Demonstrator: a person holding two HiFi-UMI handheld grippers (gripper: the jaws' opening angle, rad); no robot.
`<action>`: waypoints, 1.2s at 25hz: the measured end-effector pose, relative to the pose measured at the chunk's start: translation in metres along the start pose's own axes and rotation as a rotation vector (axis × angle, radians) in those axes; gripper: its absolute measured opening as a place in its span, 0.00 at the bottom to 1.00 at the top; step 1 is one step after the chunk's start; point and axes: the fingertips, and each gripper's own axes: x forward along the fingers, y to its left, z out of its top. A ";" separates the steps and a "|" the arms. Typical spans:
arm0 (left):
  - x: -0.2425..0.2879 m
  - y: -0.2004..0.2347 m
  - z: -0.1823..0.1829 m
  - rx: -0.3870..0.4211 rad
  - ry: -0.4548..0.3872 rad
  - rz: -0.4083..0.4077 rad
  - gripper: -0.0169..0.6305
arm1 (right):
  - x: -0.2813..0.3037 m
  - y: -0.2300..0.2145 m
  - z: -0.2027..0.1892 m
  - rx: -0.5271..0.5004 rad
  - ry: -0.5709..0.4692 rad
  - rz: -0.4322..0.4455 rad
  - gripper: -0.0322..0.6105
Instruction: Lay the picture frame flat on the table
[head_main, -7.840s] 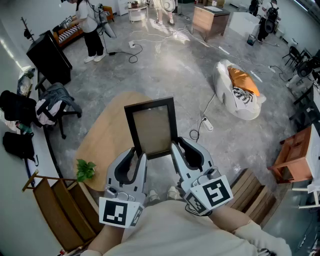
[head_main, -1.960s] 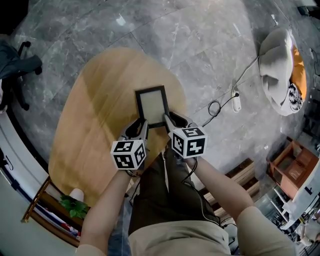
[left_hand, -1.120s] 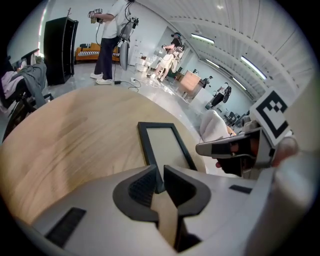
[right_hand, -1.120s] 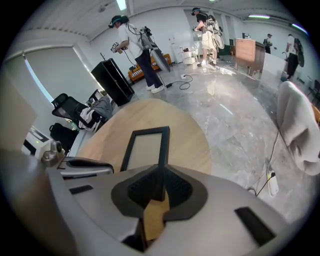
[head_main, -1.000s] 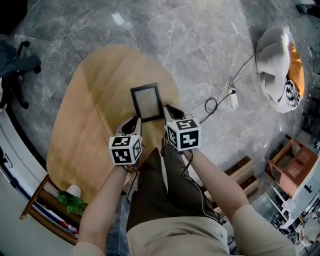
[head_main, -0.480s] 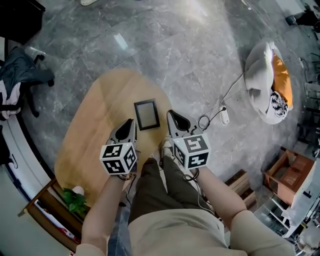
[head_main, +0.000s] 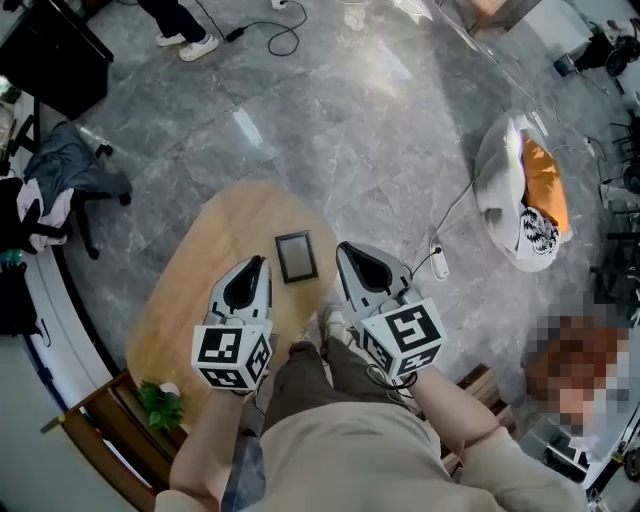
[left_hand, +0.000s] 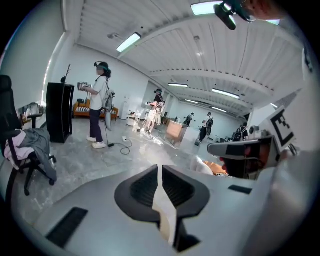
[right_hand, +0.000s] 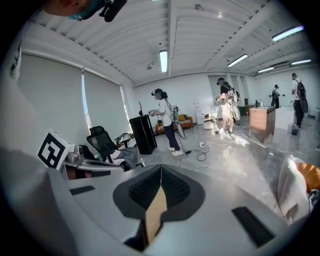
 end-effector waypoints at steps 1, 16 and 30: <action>-0.011 -0.009 0.016 0.038 -0.021 -0.001 0.07 | -0.010 0.005 0.013 -0.016 -0.019 0.006 0.05; -0.161 -0.105 0.163 0.294 -0.289 0.001 0.07 | -0.154 0.080 0.171 -0.153 -0.317 0.117 0.05; -0.219 -0.157 0.178 0.356 -0.362 0.020 0.07 | -0.243 0.101 0.201 -0.235 -0.413 0.131 0.05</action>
